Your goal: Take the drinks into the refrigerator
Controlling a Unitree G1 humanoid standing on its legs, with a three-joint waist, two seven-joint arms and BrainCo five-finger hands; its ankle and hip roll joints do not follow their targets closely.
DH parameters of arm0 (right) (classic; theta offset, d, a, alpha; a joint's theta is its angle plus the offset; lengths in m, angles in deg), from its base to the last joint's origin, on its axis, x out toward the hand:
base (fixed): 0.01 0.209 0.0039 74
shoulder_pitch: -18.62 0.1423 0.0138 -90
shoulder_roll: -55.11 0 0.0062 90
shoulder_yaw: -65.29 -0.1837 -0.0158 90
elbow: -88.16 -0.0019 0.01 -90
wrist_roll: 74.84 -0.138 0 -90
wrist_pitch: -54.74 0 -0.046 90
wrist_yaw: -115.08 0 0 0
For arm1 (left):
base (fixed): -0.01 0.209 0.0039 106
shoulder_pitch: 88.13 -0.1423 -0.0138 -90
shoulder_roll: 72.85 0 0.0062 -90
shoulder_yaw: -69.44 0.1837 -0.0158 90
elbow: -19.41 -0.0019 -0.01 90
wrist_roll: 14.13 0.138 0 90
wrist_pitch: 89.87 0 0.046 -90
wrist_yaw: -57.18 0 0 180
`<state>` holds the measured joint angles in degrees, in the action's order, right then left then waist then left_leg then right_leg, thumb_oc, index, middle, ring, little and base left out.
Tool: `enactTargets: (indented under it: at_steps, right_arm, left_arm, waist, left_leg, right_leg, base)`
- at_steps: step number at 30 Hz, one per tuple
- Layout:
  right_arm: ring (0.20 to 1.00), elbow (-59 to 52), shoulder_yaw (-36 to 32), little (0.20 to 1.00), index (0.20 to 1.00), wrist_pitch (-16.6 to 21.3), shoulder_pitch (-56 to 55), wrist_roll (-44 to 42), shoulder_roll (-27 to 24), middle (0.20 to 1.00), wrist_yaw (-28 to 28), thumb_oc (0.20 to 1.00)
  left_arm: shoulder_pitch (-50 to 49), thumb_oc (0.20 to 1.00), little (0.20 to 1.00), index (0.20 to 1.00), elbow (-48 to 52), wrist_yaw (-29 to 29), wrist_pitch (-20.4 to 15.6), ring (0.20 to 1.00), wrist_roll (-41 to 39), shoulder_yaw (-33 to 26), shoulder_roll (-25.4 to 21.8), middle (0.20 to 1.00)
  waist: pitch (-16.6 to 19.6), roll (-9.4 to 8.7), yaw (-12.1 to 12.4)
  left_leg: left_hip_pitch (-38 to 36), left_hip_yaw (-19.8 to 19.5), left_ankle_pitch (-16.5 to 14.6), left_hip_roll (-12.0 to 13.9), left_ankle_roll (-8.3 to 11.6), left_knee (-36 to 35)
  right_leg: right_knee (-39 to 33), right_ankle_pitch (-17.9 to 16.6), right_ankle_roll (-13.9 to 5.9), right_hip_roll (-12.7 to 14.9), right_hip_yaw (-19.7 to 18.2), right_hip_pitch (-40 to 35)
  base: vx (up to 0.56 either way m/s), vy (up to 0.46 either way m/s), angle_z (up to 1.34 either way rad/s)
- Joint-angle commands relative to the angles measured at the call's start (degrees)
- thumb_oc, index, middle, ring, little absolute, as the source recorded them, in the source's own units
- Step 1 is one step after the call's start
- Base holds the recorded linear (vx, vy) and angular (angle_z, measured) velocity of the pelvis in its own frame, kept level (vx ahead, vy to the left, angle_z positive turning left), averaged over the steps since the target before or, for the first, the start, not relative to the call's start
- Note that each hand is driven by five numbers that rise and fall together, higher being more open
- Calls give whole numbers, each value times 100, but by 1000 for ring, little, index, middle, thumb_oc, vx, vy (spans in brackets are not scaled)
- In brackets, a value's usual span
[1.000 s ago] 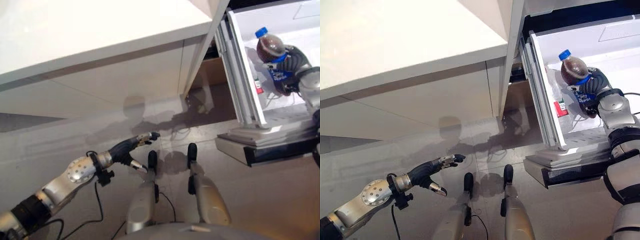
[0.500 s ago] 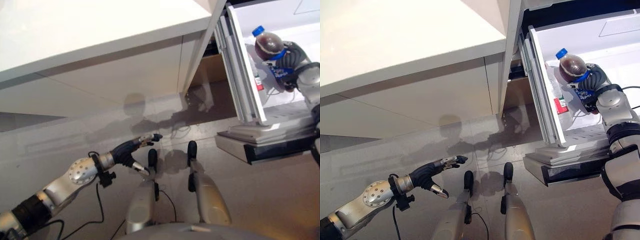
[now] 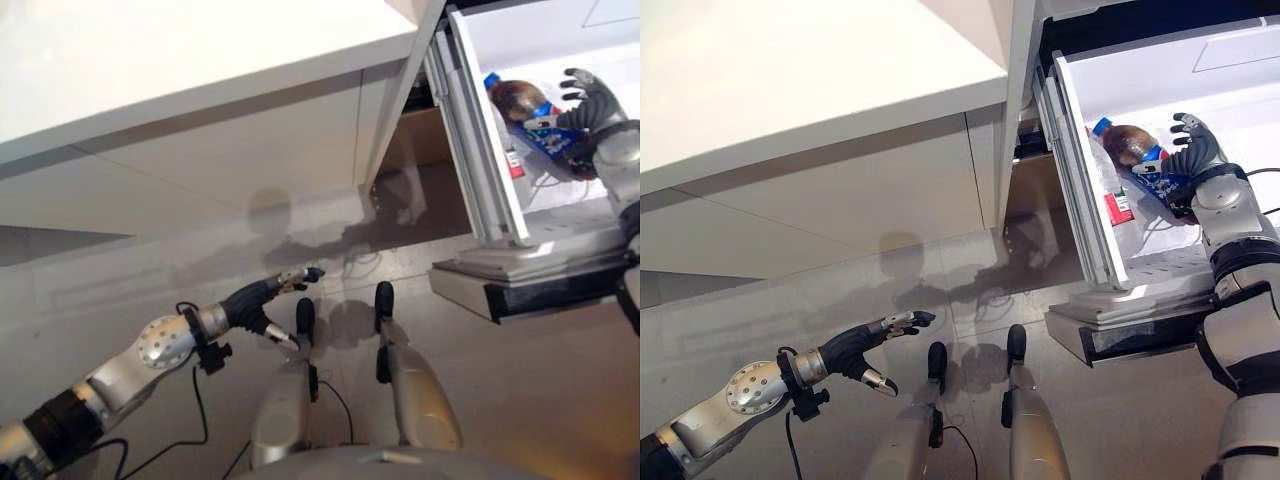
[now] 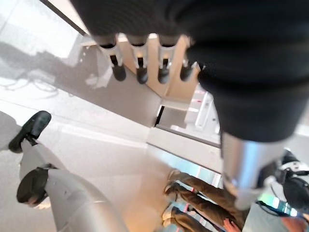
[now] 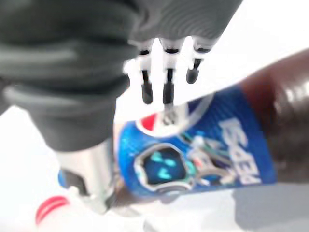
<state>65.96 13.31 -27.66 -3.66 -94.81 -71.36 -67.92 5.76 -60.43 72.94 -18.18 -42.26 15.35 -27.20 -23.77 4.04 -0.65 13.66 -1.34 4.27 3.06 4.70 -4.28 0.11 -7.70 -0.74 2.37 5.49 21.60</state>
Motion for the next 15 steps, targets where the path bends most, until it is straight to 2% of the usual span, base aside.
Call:
enactTargets:
  at_steps: [1, 15]
  right_arm:
    - [1000, 216, 193, 1000, 1000, 216, 380, 114, 32, 1000, -211, 1000]
    - [1000, 259, 181, 1000, 1000, 209, 473, 138, 96, 1000, -291, 1000]
  left_arm:
    - [-362, 1000, 1000, 1000, 551, -34, -240, 1000, 123, -296, 48, 1000]
    - [-349, 1000, 1000, 1000, 536, -45, -226, 1000, 100, -302, 81, 1000]
  waist:
    - [-90, -69, -153]
    - [-93, -96, -168]
  left_leg:
    - [-21, -195, 94, -209, -132, -72]
    - [-34, -202, 78, -214, -136, -72]
  right_leg:
    - [1045, 800, -211, -124, 266, 257]
    - [1021, 787, -206, -131, 261, 248]
  base:
    - [0, 0, 0]
    - [0, 0, 0]
